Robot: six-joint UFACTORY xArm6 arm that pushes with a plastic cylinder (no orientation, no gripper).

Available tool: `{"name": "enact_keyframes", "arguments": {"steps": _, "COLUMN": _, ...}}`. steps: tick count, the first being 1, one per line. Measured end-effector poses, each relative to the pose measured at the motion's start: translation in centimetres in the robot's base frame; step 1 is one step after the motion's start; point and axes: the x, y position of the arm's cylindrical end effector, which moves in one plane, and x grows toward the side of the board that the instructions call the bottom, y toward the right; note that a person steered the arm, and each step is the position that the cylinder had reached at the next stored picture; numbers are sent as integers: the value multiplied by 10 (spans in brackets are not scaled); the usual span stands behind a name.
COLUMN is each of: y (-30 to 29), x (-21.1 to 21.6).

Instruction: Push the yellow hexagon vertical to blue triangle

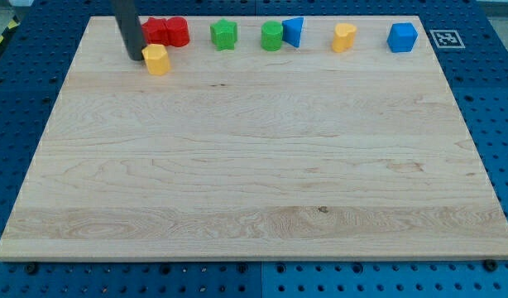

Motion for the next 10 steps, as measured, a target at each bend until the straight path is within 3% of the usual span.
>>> {"name": "enact_keyframes", "arguments": {"steps": 3, "y": 86, "x": 68}}
{"name": "enact_keyframes", "arguments": {"steps": 7, "y": 254, "x": 122}}
{"name": "enact_keyframes", "arguments": {"steps": 8, "y": 332, "x": 153}}
{"name": "enact_keyframes", "arguments": {"steps": 9, "y": 454, "x": 160}}
{"name": "enact_keyframes", "arguments": {"steps": 10, "y": 528, "x": 156}}
